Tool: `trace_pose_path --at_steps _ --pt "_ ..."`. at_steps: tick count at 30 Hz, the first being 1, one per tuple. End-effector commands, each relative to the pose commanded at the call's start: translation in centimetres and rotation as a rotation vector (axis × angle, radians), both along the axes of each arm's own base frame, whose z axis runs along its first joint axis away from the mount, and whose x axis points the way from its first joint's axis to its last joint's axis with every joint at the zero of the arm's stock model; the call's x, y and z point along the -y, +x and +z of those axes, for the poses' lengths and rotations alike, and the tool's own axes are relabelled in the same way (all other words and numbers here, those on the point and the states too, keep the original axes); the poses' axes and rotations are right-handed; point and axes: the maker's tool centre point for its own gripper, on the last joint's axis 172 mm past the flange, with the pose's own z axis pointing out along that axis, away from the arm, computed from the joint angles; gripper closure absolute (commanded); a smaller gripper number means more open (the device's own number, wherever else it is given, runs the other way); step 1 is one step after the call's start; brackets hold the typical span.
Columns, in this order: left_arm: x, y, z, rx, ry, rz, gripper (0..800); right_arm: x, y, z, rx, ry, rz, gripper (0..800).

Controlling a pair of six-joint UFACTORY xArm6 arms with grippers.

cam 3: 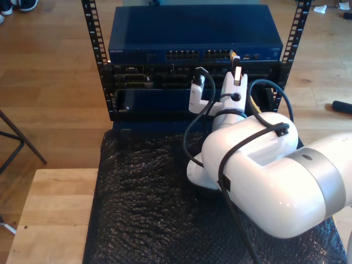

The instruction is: Grab the cable and plug it in

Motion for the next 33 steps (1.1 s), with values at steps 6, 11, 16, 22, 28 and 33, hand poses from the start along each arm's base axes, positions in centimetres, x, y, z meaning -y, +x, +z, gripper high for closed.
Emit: trace_pose_path --at_steps 6,11,16,22,28,33 --pt "0.00 0.00 0.00 0.000 0.000 0.000 0 0.01 -0.04 -0.03 0.003 -0.001 -0.001 800" --pt "0.08 0.00 -0.03 0.000 -0.002 -0.002 0 0.15 -0.13 0.05 0.009 -0.003 -0.005 800" --pt "0.00 0.02 0.00 0.000 0.000 -0.002 0 0.45 -0.07 0.15 0.010 -0.002 -0.010 800" --pt "0.08 -0.01 -0.03 0.000 -0.002 0.000 0 0.44 -0.05 0.22 0.012 -0.002 -0.010 800" --pt "0.00 0.00 0.00 0.000 0.000 0.000 0 0.28 0.30 0.37 0.018 0.003 -0.009 800" --pt "0.00 0.00 0.00 0.000 0.000 0.000 0 0.28 0.32 0.24 0.015 0.002 -0.008 800"
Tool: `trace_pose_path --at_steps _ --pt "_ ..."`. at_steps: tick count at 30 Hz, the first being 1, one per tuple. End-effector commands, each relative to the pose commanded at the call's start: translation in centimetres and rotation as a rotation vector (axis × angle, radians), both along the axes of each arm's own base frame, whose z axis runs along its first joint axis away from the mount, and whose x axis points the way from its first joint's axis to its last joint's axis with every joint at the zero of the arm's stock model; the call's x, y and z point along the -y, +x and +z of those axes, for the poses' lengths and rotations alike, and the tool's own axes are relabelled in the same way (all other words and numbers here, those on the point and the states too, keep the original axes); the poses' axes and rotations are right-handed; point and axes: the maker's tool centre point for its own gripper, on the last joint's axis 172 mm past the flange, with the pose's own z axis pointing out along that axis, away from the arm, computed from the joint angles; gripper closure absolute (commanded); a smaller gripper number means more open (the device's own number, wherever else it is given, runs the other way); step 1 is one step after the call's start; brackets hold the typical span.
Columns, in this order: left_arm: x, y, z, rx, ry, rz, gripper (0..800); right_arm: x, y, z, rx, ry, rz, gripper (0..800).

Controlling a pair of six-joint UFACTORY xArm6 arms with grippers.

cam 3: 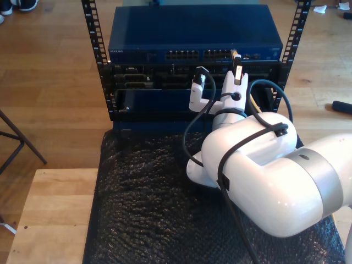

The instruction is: Grab the cable and plug it in

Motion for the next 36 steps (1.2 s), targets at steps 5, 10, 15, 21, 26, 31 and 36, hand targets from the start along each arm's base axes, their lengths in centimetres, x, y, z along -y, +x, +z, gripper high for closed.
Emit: trace_pose_path --at_steps 5,10,15,21,26,31,36 --pt "0.00 0.02 0.00 0.000 0.000 -0.002 0 0.02 -0.04 -0.43 -0.007 -0.003 0.000 800" --pt "0.00 0.02 0.00 0.000 0.000 -0.002 0 0.03 -0.06 -0.89 -0.014 -0.007 0.000 800" --pt "0.00 0.02 0.00 0.000 0.000 -0.002 0 0.03 -0.06 -0.89 -0.014 -0.007 0.000 800" --pt "0.00 0.00 0.00 0.000 0.000 0.000 0 0.04 -0.01 -0.71 -0.014 -0.014 -0.003 800" --pt "0.00 0.02 0.00 0.000 0.000 -0.002 0 0.02 0.06 -0.62 -0.014 -0.014 -0.003 800" --pt "0.08 -0.01 -0.03 0.000 -0.002 0.000 0 0.04 0.12 -0.44 -0.015 -0.010 -0.003 800" --pt "0.00 0.00 0.00 0.000 0.000 0.000 0 -0.40 0.78 0.06 -0.012 -0.001 0.009 800"
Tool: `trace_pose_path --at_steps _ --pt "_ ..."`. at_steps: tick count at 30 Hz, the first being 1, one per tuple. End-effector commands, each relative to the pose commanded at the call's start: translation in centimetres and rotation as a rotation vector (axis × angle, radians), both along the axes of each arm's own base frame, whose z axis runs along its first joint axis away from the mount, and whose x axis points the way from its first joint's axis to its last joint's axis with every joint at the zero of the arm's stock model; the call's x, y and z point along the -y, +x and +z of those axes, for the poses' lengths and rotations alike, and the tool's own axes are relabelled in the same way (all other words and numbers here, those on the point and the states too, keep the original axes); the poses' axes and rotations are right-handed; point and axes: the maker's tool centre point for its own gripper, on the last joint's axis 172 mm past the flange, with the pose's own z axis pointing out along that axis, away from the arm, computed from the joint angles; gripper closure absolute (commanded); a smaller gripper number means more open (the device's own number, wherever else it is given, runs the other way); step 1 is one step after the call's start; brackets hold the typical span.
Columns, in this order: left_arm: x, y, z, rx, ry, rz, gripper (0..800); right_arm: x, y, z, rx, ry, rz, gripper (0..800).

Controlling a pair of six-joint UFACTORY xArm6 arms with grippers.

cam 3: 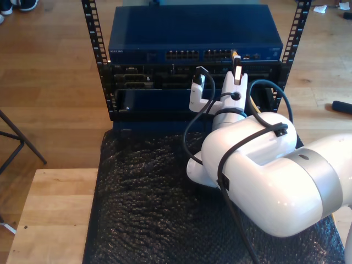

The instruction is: Grab the cable and plug it in

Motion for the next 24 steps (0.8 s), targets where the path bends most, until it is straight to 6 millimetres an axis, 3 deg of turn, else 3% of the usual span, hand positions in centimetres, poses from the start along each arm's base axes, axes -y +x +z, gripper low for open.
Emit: trace_pose_path --at_steps 12,13,15,18,24 --pt "0.0 0.0 0.0 0.000 0.000 -0.002 0 0.7 0.3 -0.2 -0.009 -0.010 -0.014 800" --pt "0.0 0.0 0.0 0.000 0.000 0.000 0 0.8 0.3 -0.2 -0.010 -0.010 -0.014 782" --pt "0.1 0.0 0.0 0.000 -0.002 -0.002 0 0.8 0.3 -0.5 -0.018 -0.014 -0.010 654" --pt "0.0 0.0 0.0 0.000 0.000 0.000 0 0.9 -0.2 -0.6 -0.028 -0.017 -0.008 547" --pt "0.0 0.0 0.0 0.000 0.000 -0.002 0 -1.9 -2.0 0.9 -0.031 -0.017 0.039 524"
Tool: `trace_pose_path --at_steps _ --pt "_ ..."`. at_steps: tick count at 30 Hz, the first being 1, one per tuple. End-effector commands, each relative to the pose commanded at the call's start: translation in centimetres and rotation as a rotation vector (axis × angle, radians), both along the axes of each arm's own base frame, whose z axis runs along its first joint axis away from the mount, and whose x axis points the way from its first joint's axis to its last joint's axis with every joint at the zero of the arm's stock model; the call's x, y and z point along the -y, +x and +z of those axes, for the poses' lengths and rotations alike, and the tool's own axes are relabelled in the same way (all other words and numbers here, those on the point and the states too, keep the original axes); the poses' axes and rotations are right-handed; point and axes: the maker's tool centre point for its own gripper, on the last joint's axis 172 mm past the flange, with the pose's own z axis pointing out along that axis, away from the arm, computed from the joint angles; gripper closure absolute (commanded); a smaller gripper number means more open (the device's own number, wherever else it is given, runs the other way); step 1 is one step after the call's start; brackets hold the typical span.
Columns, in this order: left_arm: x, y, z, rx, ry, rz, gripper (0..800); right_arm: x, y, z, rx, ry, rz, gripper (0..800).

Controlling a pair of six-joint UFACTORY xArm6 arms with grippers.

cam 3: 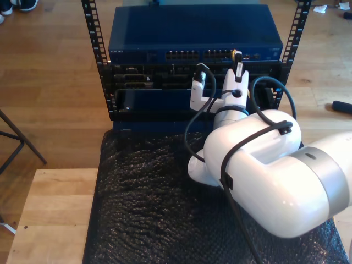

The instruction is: Grab the cable and plug it in

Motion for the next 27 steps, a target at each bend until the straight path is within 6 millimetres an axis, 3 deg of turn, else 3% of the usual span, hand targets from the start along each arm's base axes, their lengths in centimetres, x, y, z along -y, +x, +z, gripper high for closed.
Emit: trace_pose_path --at_steps 4,11,15,19,27 --pt "0.1 0.0 0.0 0.000 -0.002 0.002 0 -1.4 -1.2 0.4 -0.039 -0.002 0.038 469" --pt "0.0 0.0 0.0 0.000 0.000 0.000 0 -1.9 -2.1 -2.6 -0.323 0.034 0.131 250" --pt "0.0 0.0 0.0 0.000 0.000 0.000 0 -1.8 -2.8 -1.2 -0.379 0.064 0.164 207" --pt "0.0 0.0 0.0 0.000 0.000 0.002 0 -0.2 -3.9 -0.3 -0.438 0.080 0.177 165" --pt "0.1 0.0 0.0 0.000 -0.002 0.002 0 6.0 -7.5 -1.7 -0.674 0.099 0.203 84"
